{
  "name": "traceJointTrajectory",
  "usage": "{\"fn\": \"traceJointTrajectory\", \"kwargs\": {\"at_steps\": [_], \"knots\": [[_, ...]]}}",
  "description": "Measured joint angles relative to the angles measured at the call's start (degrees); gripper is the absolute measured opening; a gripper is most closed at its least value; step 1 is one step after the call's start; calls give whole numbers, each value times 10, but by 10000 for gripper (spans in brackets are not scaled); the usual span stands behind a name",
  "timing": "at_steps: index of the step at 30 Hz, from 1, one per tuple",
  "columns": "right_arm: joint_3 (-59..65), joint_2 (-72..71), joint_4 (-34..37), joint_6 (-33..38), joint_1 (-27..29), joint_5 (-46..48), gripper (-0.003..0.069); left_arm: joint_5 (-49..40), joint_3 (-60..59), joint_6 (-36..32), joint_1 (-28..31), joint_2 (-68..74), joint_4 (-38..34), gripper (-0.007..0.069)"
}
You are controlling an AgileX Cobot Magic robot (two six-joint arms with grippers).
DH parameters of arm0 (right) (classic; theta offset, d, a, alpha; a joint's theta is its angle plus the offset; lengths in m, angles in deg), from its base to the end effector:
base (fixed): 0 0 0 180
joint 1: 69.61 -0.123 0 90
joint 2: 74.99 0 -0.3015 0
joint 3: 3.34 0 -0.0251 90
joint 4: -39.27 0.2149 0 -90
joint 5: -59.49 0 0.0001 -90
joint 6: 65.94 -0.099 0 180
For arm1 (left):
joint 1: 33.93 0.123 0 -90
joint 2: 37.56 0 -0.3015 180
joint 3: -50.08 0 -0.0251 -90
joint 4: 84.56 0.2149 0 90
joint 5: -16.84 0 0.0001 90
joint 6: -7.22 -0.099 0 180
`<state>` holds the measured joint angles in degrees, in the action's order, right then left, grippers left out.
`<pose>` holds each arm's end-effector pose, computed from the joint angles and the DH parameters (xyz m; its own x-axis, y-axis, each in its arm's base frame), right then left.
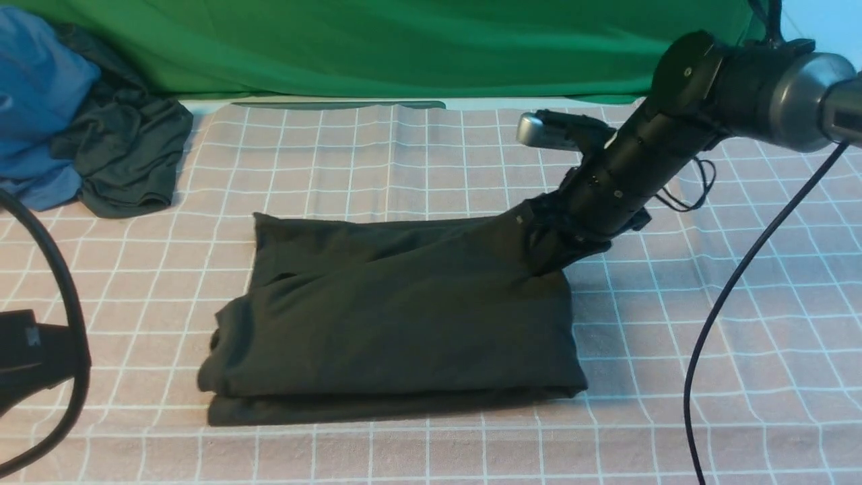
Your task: Fold a long-sleeved shirt over a pink coffee tablecloth.
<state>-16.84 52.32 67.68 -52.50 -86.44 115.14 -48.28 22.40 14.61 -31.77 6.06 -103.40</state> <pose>0.3826 0.1564 0.2107 -0.9488 -0.2278 -0.2186 -0.2996 0.8683 0.3953 0.0449 -0.0273 0.3564 -0.7287 -0.2841 -0.6231 -0.0262 0.9208 -0.3893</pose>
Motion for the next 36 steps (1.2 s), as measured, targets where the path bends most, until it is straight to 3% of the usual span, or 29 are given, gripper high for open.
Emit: {"fn": "traceJointTrajectory", "kwargs": {"at_steps": [6,8,13,14,16,19,21,24,28,36], "knots": [[0,-1,-45,-17,17,9,120,4,0,0,0,0,0,13],[0,-3,-61,-33,17,9,153,6,0,0,0,0,0,13],[-22,-7,-81,-54,17,46,377,17,0,0,0,0,0,13],[-47,-11,-106,-57,17,84,461,18,0,0,0,0,0,13],[-70,-28,-149,-69,17,115,487,19,0,0,0,0,1,13],[-79,-73,-204,-91,17,125,413,15,0,0,0,0,4,13],[-81,-155,-238,-103,18,129,228,-6,0,0,0,0,5,13],[-83,-259,-246,-109,19,129,69,-22,-1,0,0,-8,6,13],[-82,-379,-247,-119,19,101,40,-14,-8,-2,0,-34,6,13],[47,-688,-248,-118,19,-53,41,22,-58,-5,0,-138,9,13]]}}
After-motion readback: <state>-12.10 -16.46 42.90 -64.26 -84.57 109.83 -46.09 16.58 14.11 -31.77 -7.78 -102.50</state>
